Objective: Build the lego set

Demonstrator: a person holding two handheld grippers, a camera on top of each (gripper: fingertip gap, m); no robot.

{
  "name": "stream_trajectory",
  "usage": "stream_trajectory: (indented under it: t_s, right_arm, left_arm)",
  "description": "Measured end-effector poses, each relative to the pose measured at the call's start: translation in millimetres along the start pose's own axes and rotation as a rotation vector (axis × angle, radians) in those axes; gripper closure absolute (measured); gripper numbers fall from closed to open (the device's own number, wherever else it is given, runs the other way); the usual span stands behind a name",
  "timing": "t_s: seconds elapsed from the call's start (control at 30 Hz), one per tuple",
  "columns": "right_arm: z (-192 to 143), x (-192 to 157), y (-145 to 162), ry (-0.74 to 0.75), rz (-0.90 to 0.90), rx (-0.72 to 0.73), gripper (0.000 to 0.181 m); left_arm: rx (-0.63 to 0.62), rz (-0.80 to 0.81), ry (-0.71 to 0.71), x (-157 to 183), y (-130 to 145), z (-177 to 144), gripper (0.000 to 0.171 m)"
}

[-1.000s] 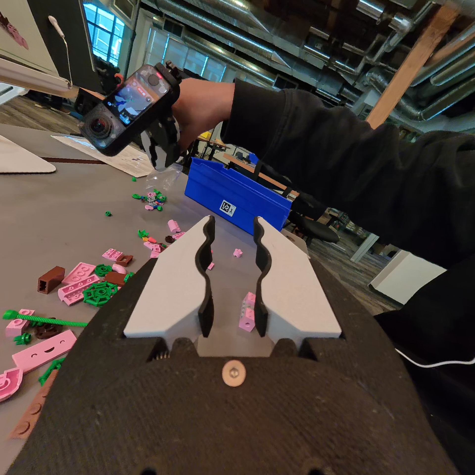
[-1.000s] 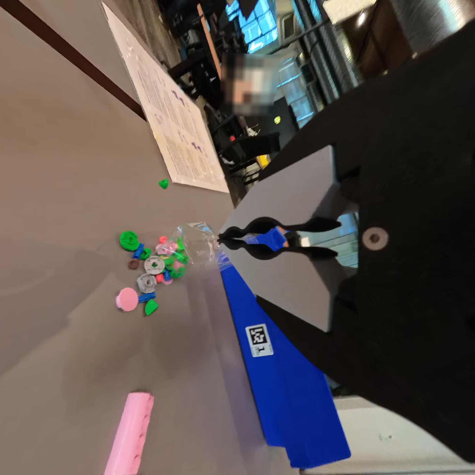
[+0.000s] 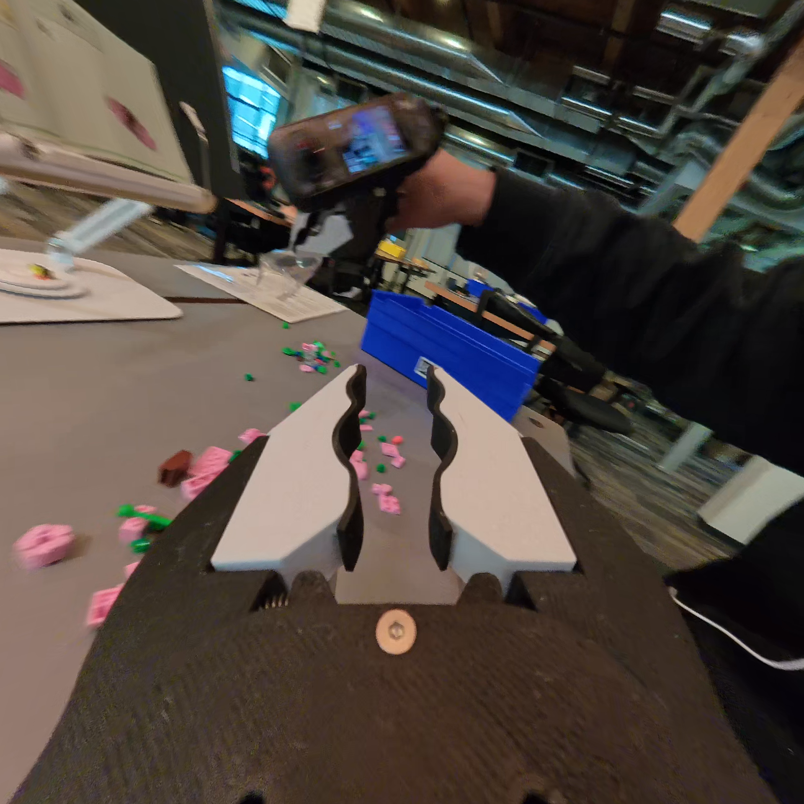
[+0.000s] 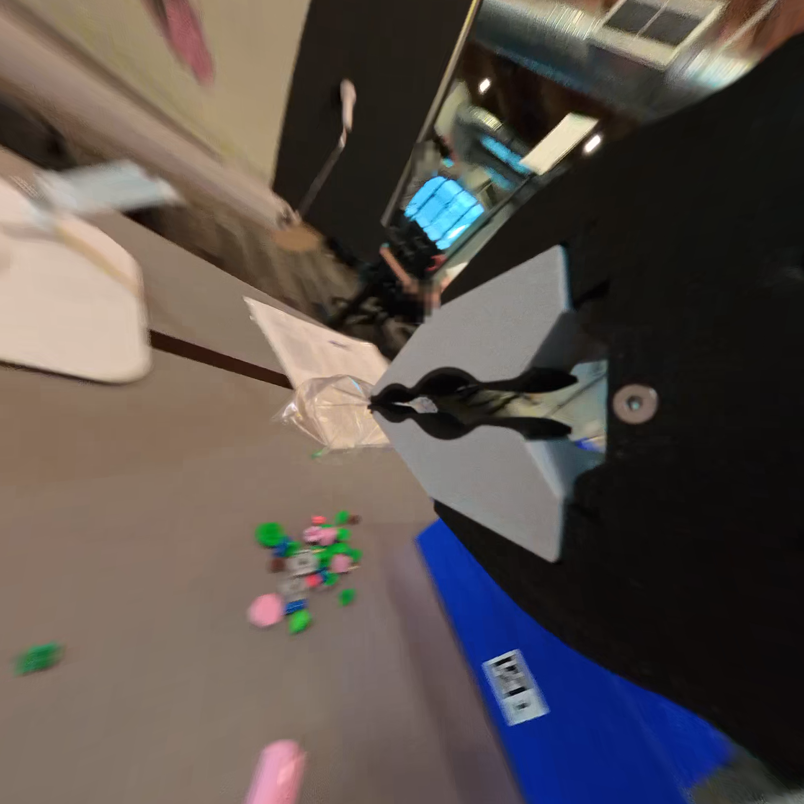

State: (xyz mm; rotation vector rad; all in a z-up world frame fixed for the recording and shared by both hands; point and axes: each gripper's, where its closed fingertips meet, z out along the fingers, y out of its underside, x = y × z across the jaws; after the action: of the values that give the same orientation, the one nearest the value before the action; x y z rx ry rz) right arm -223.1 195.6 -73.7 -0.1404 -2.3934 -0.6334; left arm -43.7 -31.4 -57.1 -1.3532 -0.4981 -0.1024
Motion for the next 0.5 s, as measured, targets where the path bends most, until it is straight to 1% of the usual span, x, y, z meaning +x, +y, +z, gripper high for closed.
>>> stream_trajectory:
  t_s: [0.07,0.13,0.2,0.27,0.33,0.4,0.43,0.5]
  right_arm:
    - [-27,7,-33,0.044,0.094,0.224,0.181]
    - [-59,9,-63,0.085,0.139,0.410,0.181]
    - [-94,11,-92,0.137,0.150,0.564,0.181]
    - [-136,12,-124,0.171,0.165,0.733,0.181]
    - [-186,18,-158,0.199,0.190,0.920,0.181]
    - [-245,31,-196,0.226,0.226,1.138,0.181]
    - [-275,37,-218,0.207,0.241,1.254,0.181]
    - [-330,39,-269,0.089,0.228,1.451,0.181]
  left_arm:
    - [0.051,0.033,-0.088,-14,-11,-10,0.146]
    - [0.096,0.038,-0.134,-22,-19,-17,0.146]
    - [0.102,0.004,-0.148,-29,-19,-19,0.146]
    - [0.079,-0.031,-0.147,-32,-14,-17,0.145]
    - [0.040,-0.048,-0.162,-36,-6,-14,0.144]
    - [-0.015,-0.068,-0.180,-40,4,-10,0.144]
    - [-0.036,-0.079,-0.182,-41,8,-9,0.143]
    - [-0.042,-0.090,-0.182,-41,9,-8,0.144]
